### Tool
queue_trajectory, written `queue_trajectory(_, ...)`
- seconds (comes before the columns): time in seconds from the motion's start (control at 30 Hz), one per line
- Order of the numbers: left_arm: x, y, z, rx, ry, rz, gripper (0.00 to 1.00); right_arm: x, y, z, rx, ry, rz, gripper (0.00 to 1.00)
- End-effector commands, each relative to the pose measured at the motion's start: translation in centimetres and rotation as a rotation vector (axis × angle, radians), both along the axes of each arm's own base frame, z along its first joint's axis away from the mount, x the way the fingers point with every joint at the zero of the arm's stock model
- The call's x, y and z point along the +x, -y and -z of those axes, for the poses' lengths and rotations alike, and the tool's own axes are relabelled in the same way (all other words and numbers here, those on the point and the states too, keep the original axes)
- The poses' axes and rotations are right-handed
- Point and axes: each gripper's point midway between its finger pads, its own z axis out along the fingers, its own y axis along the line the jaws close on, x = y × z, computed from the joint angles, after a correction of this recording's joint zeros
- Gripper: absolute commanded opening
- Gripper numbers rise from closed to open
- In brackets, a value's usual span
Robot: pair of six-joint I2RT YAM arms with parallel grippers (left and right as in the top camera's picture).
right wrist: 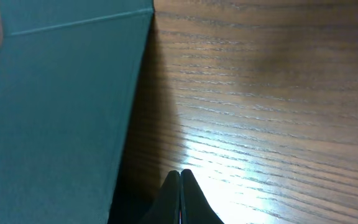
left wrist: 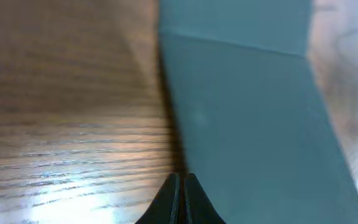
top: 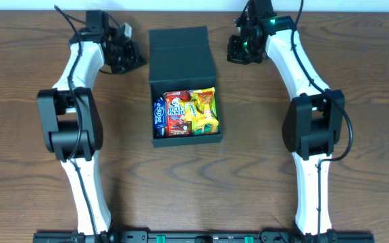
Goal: Pack container
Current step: 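Move both grippers to the back edge of the upright lid, then push the lid forward with both grippers to close the box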
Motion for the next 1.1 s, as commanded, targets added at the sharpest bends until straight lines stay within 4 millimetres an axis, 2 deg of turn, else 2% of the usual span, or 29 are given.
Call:
queue_trajectory(0.0, -0.2, 0.0, 1.2, -0.039, -0.063, -0.048, 0.06, -0.2, -0.4, 0.3, 0.009, -0.006, -0.019, 0.01)
queue_trajectory(0.1, -0.7, 0.5, 2.5, -0.080, -0.111, -0.050, 0.06, -0.4, -0.8, 1.3, 0.031, -0.032, -0.028, 0.01)
queue_trajectory(0.2, -0.9, 1.1, 3.0, -0.121, -0.129, -0.038, 0.06, -0.8, -1.6, 2.0, 0.075, -0.062, -0.042, 0.01)
queue_trajectory(0.37, -1.0, 1.9, 2.9, -0.139, -0.133, -0.028, 0.06, -1.2, -2.7, 3.8, 0.142, -0.113, -0.044, 0.01)
queue_trajectory(0.53, -1.0, 2.9, 2.6, -0.157, -0.129, -0.016, 0.06, -1.6, -4.9, 5.7, 0.295, -0.197, -0.033, 0.01)
queue_trajectory(0.63, -1.0, 3.5, 2.4, -0.175, -0.124, -0.003, 0.06, -1.8, -5.9, 6.1, 0.372, -0.222, -0.053, 0.01)
queue_trajectory(0.87, -0.9, 4.1, 1.6, -0.223, -0.103, 0.026, 0.06, -1.0, -7.8, 4.0, 0.526, -0.160, -0.136, 0.01)
queue_trajectory(1.0, -1.1, 5.0, 0.6, -0.284, -0.075, 0.080, 0.06, -0.7, -8.0, 2.0, 0.640, -0.101, -0.222, 0.02)
queue_trajectory(1.07, -1.2, 5.3, 0.3, -0.305, -0.066, 0.097, 0.06, -0.8, -7.9, 1.6, 0.659, -0.086, -0.249, 0.02)
